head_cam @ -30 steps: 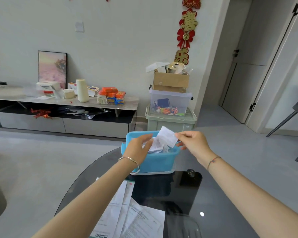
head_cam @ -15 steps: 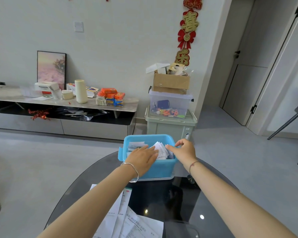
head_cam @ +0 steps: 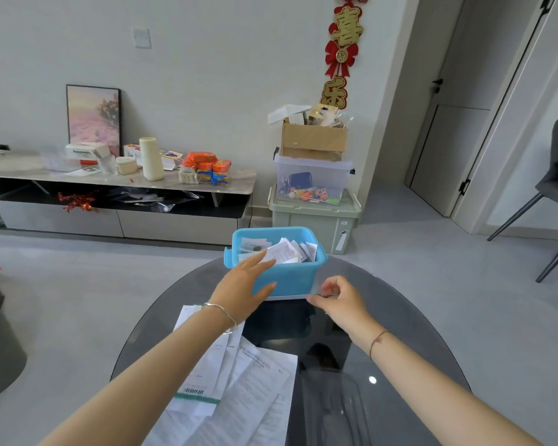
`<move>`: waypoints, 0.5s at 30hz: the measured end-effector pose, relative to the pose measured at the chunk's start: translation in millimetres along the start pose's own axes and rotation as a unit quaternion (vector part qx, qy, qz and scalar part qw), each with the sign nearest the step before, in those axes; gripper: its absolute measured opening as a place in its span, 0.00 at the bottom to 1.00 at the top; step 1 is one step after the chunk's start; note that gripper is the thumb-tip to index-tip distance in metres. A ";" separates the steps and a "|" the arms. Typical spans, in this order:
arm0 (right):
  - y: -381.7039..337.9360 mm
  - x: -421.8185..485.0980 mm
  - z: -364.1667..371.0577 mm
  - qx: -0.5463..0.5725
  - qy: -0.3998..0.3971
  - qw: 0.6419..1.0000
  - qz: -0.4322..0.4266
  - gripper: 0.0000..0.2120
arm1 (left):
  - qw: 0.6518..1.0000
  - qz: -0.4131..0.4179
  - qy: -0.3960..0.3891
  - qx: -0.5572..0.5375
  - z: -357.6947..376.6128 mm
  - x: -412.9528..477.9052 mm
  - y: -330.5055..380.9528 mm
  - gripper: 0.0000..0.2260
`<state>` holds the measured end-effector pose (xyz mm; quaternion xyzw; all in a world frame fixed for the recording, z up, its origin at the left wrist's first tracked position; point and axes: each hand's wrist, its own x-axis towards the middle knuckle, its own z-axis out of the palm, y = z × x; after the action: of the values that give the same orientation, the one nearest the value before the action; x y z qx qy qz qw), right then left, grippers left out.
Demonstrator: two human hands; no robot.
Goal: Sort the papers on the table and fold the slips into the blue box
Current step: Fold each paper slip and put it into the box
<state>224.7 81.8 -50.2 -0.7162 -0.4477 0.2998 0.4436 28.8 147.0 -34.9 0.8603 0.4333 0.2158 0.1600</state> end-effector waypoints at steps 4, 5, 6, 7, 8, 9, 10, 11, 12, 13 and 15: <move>26.6 -37.1 18.9 -0.030 -0.139 0.987 0.075 0.15 | 0.995 -0.030 -0.086 0.045 13.5 -53.0 -7.4 0.27; 30.3 -44.0 23.1 -0.038 -0.150 0.985 0.071 0.16 | 0.990 -0.045 -0.115 0.072 18.6 -63.7 -11.6 0.30; 32.4 -50.3 27.2 -0.046 -0.150 0.986 0.055 0.16 | 0.982 -0.067 -0.143 0.103 23.1 -74.3 -16.1 0.32; 32.8 -54.4 31.5 -0.057 -0.140 0.988 0.031 0.15 | 0.973 -0.094 -0.164 0.129 27.1 -82.8 -22.2 0.35; 32.6 -57.4 36.1 -0.068 -0.128 0.989 0.006 0.14 | 0.964 -0.125 -0.180 0.148 30.8 -90.5 -28.1 0.37; 30.3 -59.2 40.7 -0.077 -0.121 0.990 -0.013 0.14 | 0.956 -0.154 -0.192 0.159 33.7 -97.3 -33.4 0.39; 27.2 -61.8 46.3 -0.077 -0.122 0.989 -0.022 0.14 | 0.950 -0.178 -0.200 0.161 36.1 -105.4 -38.3 0.40; 23.2 -62.7 51.1 -0.070 -0.132 0.989 -0.022 0.14 | 0.947 -0.193 -0.204 0.158 38.9 -110.0 -41.3 0.41; 19.4 -65.1 57.1 -0.053 -0.149 0.987 -0.010 0.15 | 0.945 -0.205 -0.207 0.152 41.6 -116.1 -43.8 0.42; 14.8 -66.3 62.1 -0.028 -0.165 0.986 0.009 0.15 | 0.945 -0.211 -0.206 0.144 44.0 -120.1 -44.8 0.45; 7.2 -68.5 71.9 0.020 -0.183 0.982 0.047 0.14 | 0.948 -0.212 -0.199 0.127 47.9 -124.1 -45.3 0.50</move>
<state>139.3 44.6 -85.3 -0.6608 -0.4811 0.4548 0.3538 -43.4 67.7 -125.8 0.7872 0.5889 -0.0550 0.1746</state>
